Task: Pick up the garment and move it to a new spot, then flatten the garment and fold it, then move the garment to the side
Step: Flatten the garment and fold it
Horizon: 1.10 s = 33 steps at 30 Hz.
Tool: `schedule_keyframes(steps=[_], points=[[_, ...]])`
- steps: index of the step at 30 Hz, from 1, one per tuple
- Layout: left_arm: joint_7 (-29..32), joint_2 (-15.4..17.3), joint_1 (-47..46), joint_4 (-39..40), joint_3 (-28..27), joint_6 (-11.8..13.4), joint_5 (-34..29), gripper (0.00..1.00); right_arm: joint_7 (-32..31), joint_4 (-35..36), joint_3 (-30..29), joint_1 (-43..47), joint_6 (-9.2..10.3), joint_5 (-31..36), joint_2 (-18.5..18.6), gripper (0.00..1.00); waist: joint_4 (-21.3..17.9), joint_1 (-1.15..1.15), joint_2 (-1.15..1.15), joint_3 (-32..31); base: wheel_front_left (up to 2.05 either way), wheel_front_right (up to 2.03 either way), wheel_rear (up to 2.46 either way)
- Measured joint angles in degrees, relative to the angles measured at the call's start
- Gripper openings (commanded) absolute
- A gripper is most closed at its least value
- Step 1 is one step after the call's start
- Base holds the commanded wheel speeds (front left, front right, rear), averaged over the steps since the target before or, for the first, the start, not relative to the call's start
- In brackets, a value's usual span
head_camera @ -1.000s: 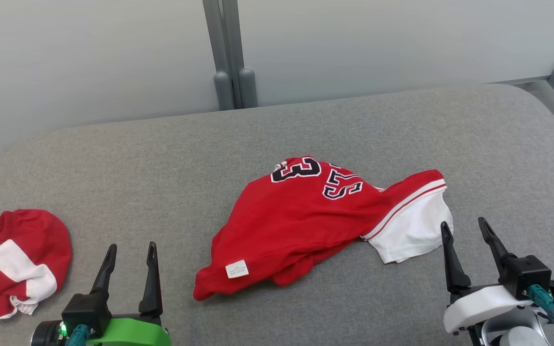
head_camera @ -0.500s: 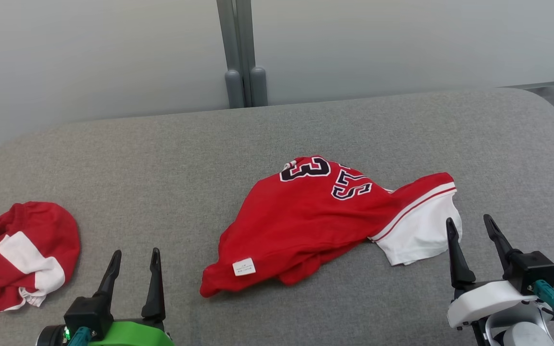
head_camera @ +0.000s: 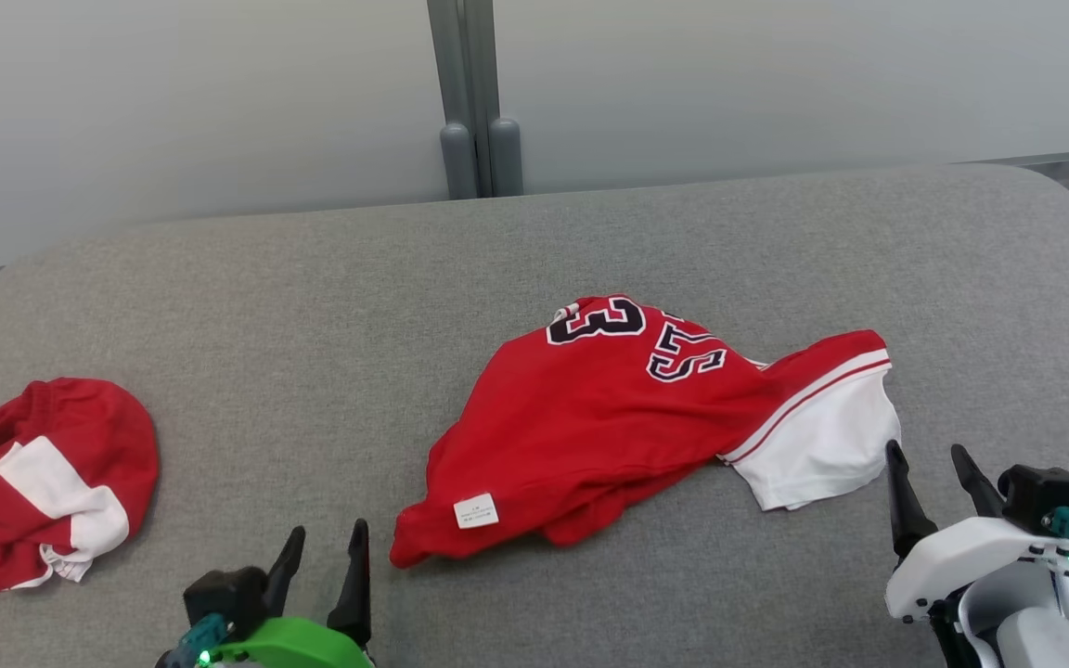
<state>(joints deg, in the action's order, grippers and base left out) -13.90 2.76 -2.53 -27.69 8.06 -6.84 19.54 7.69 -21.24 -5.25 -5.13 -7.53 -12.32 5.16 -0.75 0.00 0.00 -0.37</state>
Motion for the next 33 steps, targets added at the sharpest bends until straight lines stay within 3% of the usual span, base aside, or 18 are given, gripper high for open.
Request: schedule_keyframes(steps=[5,9,17,23,33], points=[[6.0,0.0,-4.5,-2.6,5.2,-0.3,5.5,1.0,-9.6,-3.4,0.9,-3.4,0.0,-3.3,5.0,1.0,0.6,0.0,0.0,1.3,0.0,0.0,0.0],[9.2,0.0,-6.6,-3.1,8.2,-0.5,8.3,1.0,-12.8,-6.5,2.5,-5.5,0.01,-3.8,8.4,1.0,1.3,0.0,0.0,3.0,0.0,0.0,0.0],[13.9,0.3,-8.2,-1.6,12.8,-0.5,13.8,1.0,-12.0,-11.5,9.3,-10.0,0.0,-5.8,12.4,1.0,3.3,0.0,0.0,5.9,0.0,0.0,0.0],[18.9,1.2,-7.7,2.7,15.0,-0.5,22.5,1.0,-10.5,-13.9,13.2,-11.6,0.0,-8.3,14.5,1.0,4.6,0.0,0.0,6.9,0.0,0.0,0.0],[22.8,3.6,-5.6,7.3,16.1,-0.5,27.4,1.0,-8.5,-16.0,17.0,-13.0,-0.01,-11.4,16.1,1.0,4.7,0.01,0.0,7.5,0.0,0.0,0.0]])
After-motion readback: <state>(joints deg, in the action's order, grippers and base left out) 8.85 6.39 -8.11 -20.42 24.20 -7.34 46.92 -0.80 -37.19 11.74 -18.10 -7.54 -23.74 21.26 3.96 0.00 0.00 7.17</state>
